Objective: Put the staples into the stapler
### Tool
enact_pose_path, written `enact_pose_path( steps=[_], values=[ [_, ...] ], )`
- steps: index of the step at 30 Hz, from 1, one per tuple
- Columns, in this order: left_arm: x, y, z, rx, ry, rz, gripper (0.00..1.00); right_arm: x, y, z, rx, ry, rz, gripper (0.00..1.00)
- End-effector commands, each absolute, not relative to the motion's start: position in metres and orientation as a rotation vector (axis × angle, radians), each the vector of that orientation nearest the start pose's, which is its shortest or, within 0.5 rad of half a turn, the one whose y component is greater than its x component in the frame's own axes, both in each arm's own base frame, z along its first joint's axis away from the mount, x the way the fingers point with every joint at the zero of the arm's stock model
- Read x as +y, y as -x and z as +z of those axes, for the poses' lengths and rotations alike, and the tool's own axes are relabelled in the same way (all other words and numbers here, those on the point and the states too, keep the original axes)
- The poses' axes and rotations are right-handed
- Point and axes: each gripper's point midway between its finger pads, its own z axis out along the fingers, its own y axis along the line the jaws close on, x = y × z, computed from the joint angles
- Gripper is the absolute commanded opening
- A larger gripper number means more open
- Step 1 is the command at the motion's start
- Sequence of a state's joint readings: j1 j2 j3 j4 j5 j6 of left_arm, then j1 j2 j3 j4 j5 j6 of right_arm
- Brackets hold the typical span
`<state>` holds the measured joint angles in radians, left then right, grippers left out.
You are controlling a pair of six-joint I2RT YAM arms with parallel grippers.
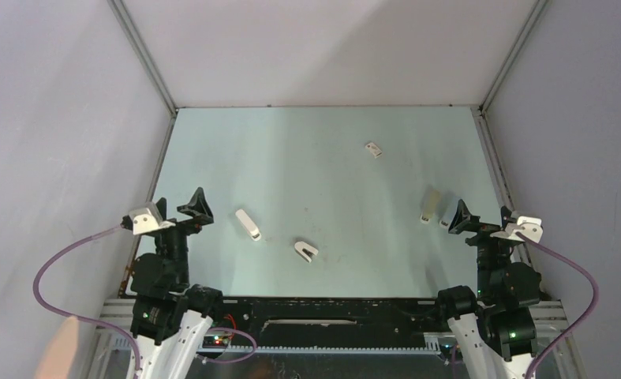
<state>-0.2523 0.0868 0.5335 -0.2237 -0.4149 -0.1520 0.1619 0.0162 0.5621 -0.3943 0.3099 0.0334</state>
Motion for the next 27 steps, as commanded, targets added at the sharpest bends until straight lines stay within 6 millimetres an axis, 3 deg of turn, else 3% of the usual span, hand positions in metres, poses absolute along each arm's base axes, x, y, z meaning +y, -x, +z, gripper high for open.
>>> enact_pose_path(
  steps=[1, 6, 10, 19, 24, 27],
  values=[
    [0.029, -0.188, 0.326, 1.267, 0.375, -0.061, 1.0, -0.026, -0.173, 0.313, 1.343, -0.166, -0.059, 0.99],
    [0.041, -0.176, 0.326, 1.239, 0.445, -0.055, 1.0, -0.02, -0.191, 0.306, 1.434, -0.16, -0.053, 0.99],
    [0.044, -0.166, 0.329, 1.211, 0.463, -0.078, 1.0, -0.004, -0.215, 0.293, 1.583, -0.122, -0.005, 0.99],
    [0.042, -0.159, 0.328, 1.209, 0.457, -0.127, 1.0, 0.043, -0.27, 0.252, 1.953, -0.155, 0.22, 0.99],
    [0.039, -0.159, 0.328, 1.211, 0.441, -0.15, 1.0, 0.059, -0.291, 0.221, 2.163, -0.335, 0.32, 0.99],
    [0.037, -0.16, 0.326, 1.218, 0.43, -0.153, 1.0, 0.091, -0.3, 0.208, 2.256, -0.283, 0.525, 1.0]
  ],
)
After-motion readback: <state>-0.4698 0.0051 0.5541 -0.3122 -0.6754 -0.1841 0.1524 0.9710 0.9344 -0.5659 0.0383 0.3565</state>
